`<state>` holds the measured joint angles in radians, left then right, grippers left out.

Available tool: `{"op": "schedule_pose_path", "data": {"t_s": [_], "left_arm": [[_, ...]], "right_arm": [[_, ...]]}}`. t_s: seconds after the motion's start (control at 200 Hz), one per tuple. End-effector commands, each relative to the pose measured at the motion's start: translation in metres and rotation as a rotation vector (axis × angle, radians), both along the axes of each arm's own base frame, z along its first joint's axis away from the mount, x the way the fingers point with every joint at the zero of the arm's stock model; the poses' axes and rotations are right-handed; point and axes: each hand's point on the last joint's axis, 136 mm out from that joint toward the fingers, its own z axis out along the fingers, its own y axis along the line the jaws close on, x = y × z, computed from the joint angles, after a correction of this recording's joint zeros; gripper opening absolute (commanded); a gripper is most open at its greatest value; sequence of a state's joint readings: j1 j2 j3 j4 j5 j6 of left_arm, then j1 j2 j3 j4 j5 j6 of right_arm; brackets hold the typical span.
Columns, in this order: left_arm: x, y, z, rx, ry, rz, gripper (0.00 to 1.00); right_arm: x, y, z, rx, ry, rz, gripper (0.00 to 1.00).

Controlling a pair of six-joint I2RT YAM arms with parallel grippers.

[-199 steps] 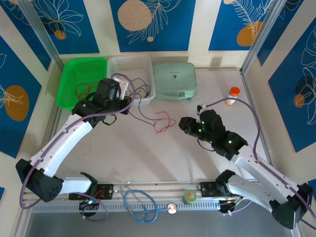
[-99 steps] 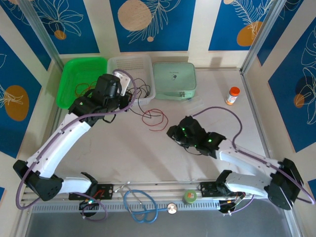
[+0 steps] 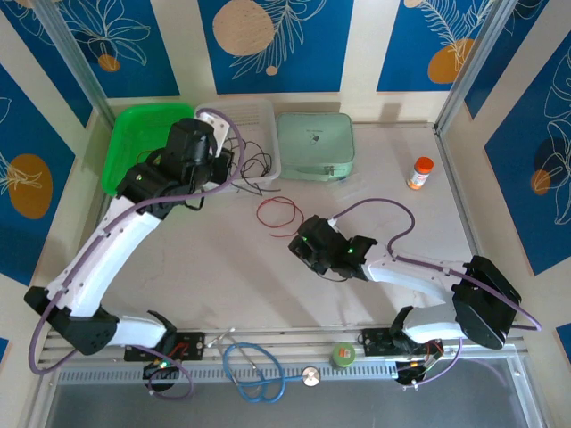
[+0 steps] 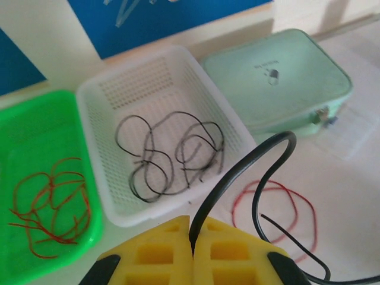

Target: Untangle the cables

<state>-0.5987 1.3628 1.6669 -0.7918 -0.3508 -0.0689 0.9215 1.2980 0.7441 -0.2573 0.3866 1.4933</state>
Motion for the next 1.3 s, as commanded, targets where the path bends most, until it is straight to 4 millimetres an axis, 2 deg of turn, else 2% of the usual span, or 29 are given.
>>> {"op": "schedule_pose_path", "data": {"t_s": [0.0,0.12,0.275,0.47,0.575,0.66,0.88,0.95,1.06,1.125,1.2,1.296], "left_arm": [[0.041,0.016,0.001,0.016,-0.018,0.074,0.06],[0.09,0.022,-0.013,-0.036,0.022,0.107,0.04],[0.15,0.035,-0.042,-0.043,0.066,0.166,0.0],[0.202,0.055,-0.09,-0.085,0.104,0.236,0.0],[0.219,0.057,-0.121,-0.119,0.142,0.24,0.0],[0.227,0.048,-0.144,-0.152,0.174,0.21,0.0],[0.234,0.04,-0.203,-0.179,0.272,0.218,0.0],[0.232,0.039,-0.213,-0.179,0.291,0.214,0.12],[0.229,0.034,-0.212,-0.186,0.299,0.185,0.43],[0.226,0.033,-0.2,-0.192,0.279,0.174,0.56],[0.222,0.034,-0.179,-0.198,0.241,0.165,0.66],[0.214,0.032,-0.145,-0.21,0.185,0.143,0.74]], "right_arm": [[-0.001,-0.017,0.0,-0.039,-0.016,-0.067,0.4],[-0.004,-0.027,0.006,-0.071,-0.038,-0.066,0.4],[-0.007,-0.039,0.011,-0.094,-0.051,-0.077,0.4],[-0.007,-0.046,0.014,-0.114,-0.056,-0.083,0.4],[-0.006,-0.045,0.018,-0.12,-0.059,-0.078,0.4],[-0.006,-0.046,0.018,-0.132,-0.055,-0.072,0.4],[-0.008,-0.046,0.017,-0.148,-0.043,-0.06,0.4],[-0.008,-0.046,0.017,-0.152,-0.044,-0.05,0.4],[-0.008,-0.046,0.017,-0.163,-0.045,-0.04,0.4],[-0.007,-0.047,0.016,-0.175,-0.039,-0.032,0.4],[-0.004,-0.046,0.014,-0.189,-0.016,-0.015,0.4],[0.0,-0.041,0.012,-0.204,0.029,0.02,0.4]]}}
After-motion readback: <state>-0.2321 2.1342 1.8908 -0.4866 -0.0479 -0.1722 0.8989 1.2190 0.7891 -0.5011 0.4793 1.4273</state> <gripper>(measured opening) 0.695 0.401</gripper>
